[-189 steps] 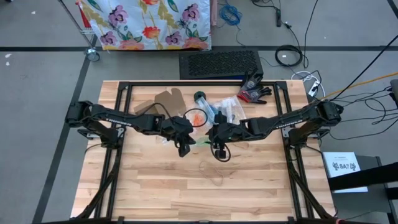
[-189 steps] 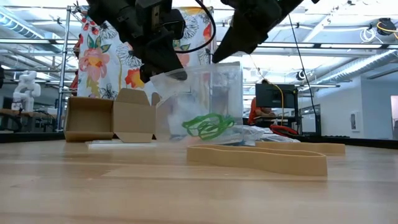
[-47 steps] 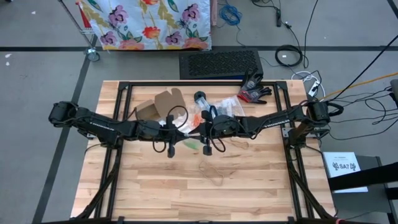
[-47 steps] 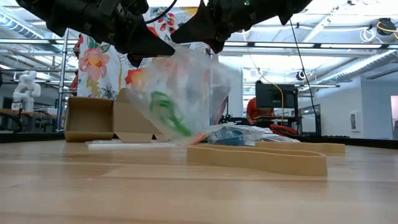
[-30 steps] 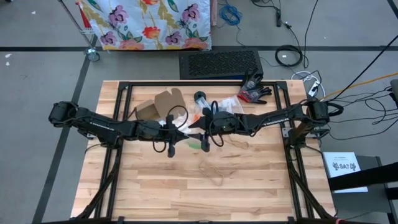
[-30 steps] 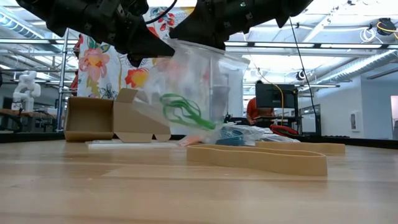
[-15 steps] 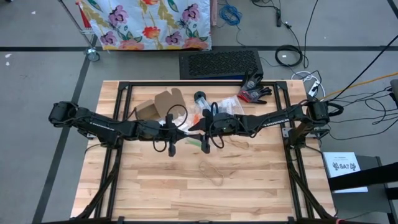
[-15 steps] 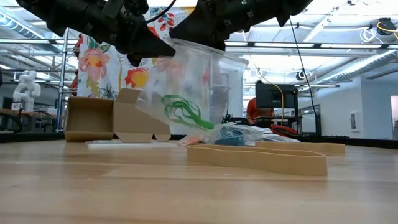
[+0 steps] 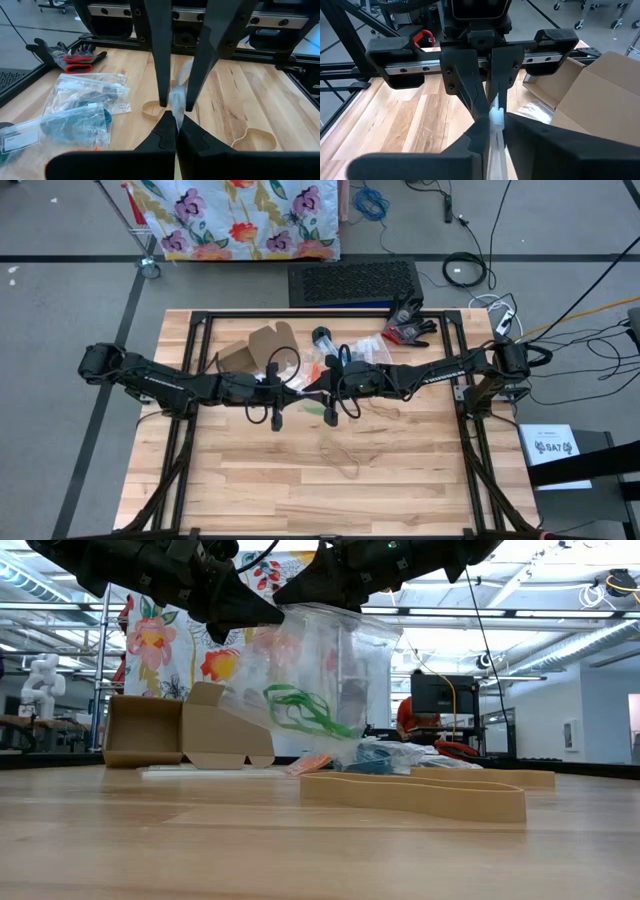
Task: Sort rubber bands
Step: Close the transparent zip bag
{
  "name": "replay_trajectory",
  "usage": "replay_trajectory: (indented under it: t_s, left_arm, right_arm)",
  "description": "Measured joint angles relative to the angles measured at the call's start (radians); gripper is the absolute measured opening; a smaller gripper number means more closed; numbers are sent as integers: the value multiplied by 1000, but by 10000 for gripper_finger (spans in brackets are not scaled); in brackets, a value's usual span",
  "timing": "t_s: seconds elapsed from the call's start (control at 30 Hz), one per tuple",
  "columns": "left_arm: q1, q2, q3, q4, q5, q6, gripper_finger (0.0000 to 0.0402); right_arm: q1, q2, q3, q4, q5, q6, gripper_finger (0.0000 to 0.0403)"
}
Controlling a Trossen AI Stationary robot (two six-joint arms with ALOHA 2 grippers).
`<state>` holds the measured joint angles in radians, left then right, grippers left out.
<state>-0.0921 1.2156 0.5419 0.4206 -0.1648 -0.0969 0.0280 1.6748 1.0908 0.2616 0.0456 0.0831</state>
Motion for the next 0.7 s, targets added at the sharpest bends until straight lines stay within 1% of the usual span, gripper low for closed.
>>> replay_trajectory:
  t_s: [0.13,0.23,0.7]
  left_arm:
    - [0,0,0,0,0,0,0]
    - [0,0,0,-1,0,0,0]
    - [0,0,0,-8,7,6,0]
  right_arm:
    - [0,0,0,10,0,0,25]
    - [0,0,0,10,0,0,14]
    - [0,-1,0,-59,0,8,17]
